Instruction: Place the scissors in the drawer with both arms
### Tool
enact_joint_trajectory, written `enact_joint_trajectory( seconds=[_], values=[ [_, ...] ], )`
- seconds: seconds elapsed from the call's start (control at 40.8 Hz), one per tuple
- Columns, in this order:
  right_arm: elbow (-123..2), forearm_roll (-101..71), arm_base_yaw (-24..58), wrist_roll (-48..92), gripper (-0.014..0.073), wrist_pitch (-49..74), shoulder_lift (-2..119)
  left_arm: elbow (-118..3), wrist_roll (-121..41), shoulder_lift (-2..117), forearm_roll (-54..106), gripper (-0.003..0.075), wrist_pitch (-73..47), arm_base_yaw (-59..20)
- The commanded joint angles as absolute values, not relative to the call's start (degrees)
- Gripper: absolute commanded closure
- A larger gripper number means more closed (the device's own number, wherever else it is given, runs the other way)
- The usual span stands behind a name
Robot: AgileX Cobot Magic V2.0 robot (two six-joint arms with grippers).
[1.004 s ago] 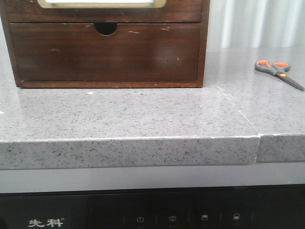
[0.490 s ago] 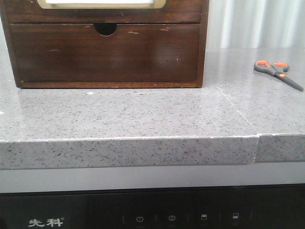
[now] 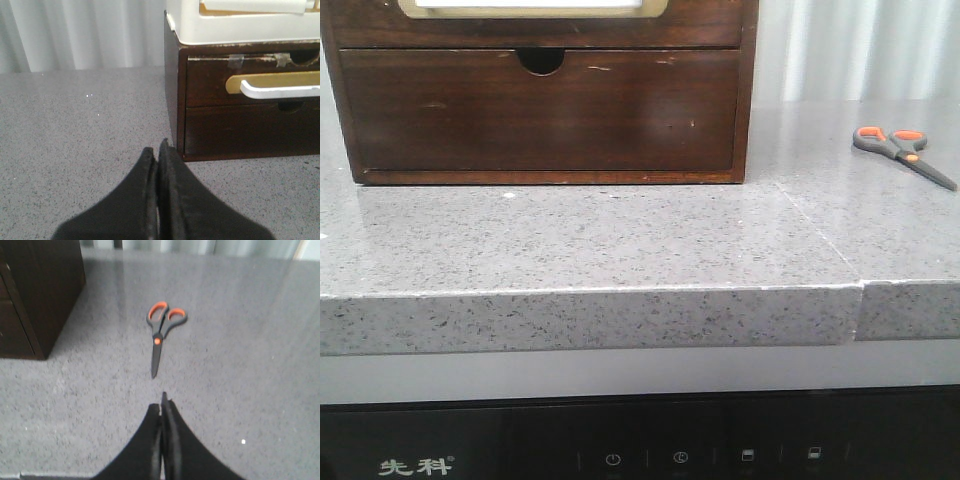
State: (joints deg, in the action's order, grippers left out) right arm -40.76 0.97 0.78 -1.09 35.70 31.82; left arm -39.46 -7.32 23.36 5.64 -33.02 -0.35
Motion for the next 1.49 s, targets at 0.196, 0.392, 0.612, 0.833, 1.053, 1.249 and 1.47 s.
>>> enact_joint_trajectory(
  seconds=[0.196, 0.392, 0.612, 0.833, 1.053, 1.249, 1.47],
  values=[
    [-42.7, 2.0, 0.7, -1.1, 0.0660, 35.5, 39.1, -36.6, -7.2, 24.3, 6.6, 0.0740, -28.9, -0.7],
    [-42.7, 2.5, 0.7, -1.1, 0.0457, 37.5, 42.4, -37.0, -7.2, 25.6, 6.6, 0.0589, -33.2, -0.7],
    [-42.7, 2.5, 0.7, -1.1, 0.0113, 37.0, 42.4, -37.7, -7.2, 29.4, 9.0, 0.0243, -34.7, -0.7],
    [-42.7, 2.5, 0.7, -1.1, 0.0108, 37.1, 42.4, -37.8, -7.2, 36.9, 26.4, 0.0229, -33.5, -0.7],
    [-42.7, 2.5, 0.7, -1.1, 0.0108, 37.1, 42.4, -37.8, -15.4, 46.8, 49.8, 0.0229, -30.4, -0.7],
    [-42.7, 2.5, 0.7, -1.1, 0.0108, 37.1, 42.4, -37.8, -36.1, 55.0, 79.0, 0.0229, -33.0, -0.7],
    [-42.7, 2.5, 0.7, -1.1, 0.0108, 37.1, 42.4, -38.2, -50.9, 62.7, 99.9, 0.0229, -38.1, -0.7]
  ],
)
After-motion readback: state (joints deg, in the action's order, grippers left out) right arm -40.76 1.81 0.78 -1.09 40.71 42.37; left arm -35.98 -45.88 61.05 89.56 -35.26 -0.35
